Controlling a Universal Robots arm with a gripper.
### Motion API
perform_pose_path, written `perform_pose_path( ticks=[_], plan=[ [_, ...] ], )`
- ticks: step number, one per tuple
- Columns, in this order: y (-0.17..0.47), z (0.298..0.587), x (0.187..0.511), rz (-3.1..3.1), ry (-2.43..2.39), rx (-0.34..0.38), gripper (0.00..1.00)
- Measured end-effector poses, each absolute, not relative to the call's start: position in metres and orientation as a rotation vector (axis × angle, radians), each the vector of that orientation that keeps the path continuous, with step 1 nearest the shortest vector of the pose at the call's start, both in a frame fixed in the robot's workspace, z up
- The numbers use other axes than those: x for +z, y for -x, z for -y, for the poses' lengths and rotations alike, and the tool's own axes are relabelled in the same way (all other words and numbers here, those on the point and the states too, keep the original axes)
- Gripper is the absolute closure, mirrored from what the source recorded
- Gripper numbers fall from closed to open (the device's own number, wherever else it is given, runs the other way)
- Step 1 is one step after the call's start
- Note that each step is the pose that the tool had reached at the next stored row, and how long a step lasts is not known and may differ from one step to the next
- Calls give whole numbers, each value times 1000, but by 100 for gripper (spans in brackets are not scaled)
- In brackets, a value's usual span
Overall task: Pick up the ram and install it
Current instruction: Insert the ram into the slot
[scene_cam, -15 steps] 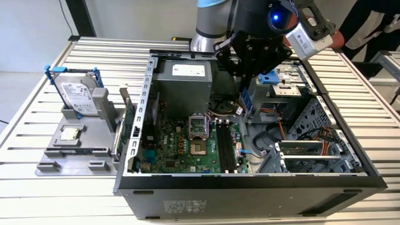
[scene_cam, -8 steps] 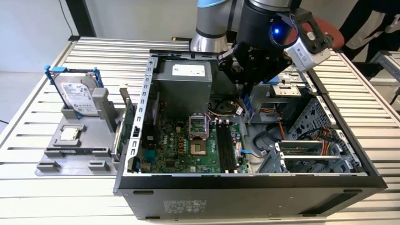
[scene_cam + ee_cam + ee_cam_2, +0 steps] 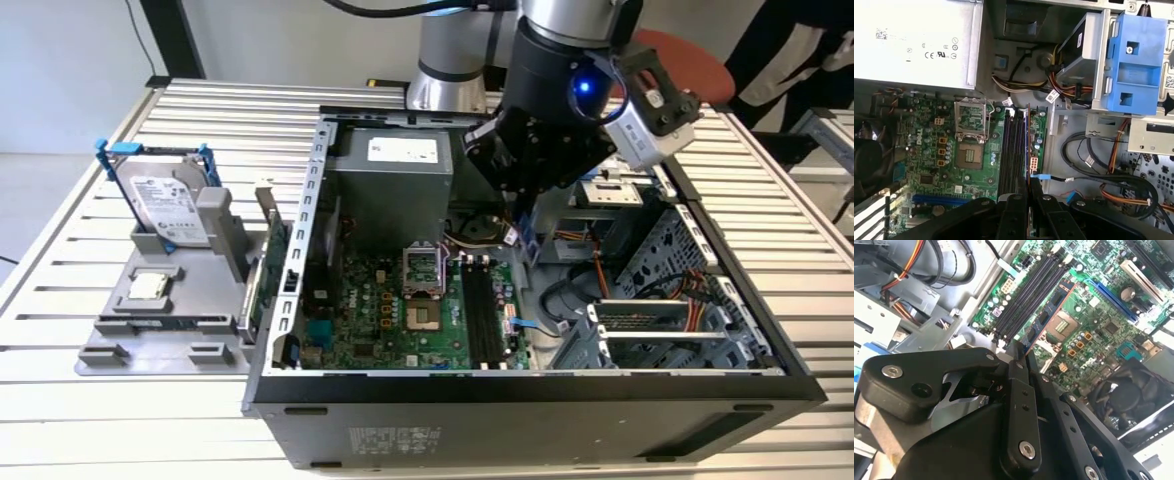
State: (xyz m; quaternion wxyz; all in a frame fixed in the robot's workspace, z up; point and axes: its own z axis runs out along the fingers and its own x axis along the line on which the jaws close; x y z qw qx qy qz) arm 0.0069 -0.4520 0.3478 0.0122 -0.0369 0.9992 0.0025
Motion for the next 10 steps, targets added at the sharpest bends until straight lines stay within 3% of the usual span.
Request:
perform_pose_path(
  ticks=[10],
  plan=[
    [-8, 452, 330, -3116, -74, 5, 100]
  ],
)
